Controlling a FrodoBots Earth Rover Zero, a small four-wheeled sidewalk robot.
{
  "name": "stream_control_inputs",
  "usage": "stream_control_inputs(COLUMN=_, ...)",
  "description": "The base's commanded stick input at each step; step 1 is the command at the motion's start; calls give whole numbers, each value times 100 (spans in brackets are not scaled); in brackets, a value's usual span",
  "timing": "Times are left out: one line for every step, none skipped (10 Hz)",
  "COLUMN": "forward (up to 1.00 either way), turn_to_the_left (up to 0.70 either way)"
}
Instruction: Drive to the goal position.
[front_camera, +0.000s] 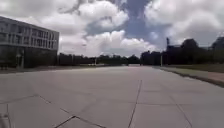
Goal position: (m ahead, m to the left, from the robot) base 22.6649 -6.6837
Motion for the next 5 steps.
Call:
stream_control_inputs(forward=100, turn_to_the_left=0)
stream_control_inputs(forward=100, turn_to_the_left=-6)
stream_control_inputs(forward=100, turn_to_the_left=-13)
stream_control_inputs(forward=100, turn_to_the_left=-1)
stream_control_inputs(forward=100, turn_to_the_left=-5)
